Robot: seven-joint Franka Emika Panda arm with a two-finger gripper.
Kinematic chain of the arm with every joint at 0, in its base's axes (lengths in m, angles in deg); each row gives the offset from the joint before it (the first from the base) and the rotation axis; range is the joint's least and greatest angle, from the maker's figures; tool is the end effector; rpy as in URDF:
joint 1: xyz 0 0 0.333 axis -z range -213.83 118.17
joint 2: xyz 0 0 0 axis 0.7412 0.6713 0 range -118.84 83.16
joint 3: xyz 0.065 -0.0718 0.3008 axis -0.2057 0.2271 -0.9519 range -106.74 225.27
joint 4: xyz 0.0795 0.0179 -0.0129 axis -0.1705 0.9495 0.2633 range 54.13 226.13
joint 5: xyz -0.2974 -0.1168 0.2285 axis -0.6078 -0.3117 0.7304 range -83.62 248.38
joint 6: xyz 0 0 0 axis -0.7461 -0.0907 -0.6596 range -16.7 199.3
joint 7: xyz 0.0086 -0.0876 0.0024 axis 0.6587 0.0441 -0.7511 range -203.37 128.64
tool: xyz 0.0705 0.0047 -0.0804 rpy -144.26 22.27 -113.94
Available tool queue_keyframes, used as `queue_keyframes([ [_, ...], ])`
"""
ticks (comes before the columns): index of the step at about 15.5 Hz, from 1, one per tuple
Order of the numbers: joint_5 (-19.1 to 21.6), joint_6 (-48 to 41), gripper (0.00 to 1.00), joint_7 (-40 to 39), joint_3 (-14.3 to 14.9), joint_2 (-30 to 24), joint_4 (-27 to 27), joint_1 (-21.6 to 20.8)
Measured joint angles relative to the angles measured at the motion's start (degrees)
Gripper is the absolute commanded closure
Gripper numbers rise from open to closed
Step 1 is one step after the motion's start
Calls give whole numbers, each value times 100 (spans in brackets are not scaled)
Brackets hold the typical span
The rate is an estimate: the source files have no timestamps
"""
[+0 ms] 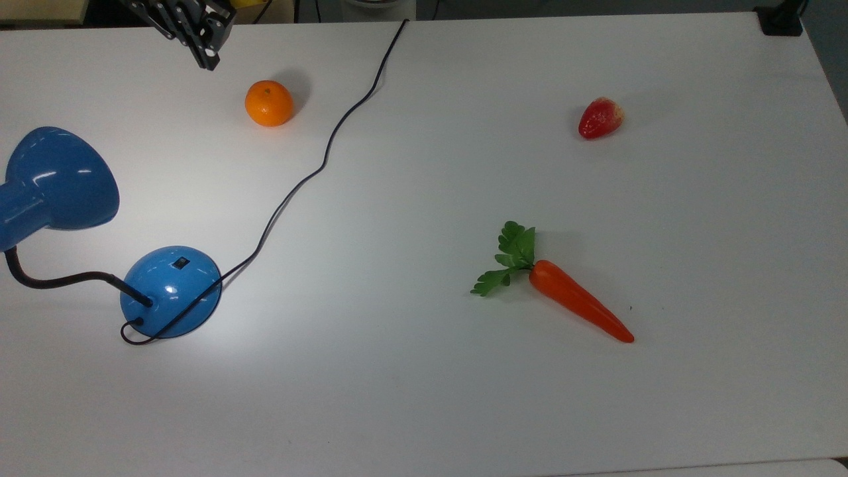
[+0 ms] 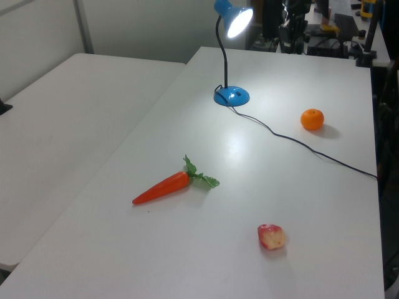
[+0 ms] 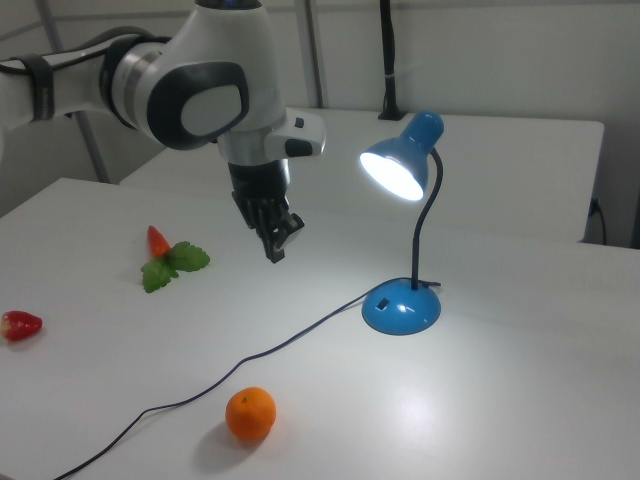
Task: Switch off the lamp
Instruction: 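Move the gripper down toward the switch on the blue lamp base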
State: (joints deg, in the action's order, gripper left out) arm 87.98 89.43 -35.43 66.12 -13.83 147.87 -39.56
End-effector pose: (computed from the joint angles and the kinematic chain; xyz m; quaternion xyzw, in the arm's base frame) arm 0.5735 -0.1449 0.5440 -0.9859 0.1591 -0.0345 0.0396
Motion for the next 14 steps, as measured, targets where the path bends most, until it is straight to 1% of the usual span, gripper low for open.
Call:
queue_keyframes([
  [4,22,649,89,273,1,270,26,37],
  [9,30,1626,89,401,3,560,248,141],
  [14,31,2724,89,868,2,1124,300,114],
])
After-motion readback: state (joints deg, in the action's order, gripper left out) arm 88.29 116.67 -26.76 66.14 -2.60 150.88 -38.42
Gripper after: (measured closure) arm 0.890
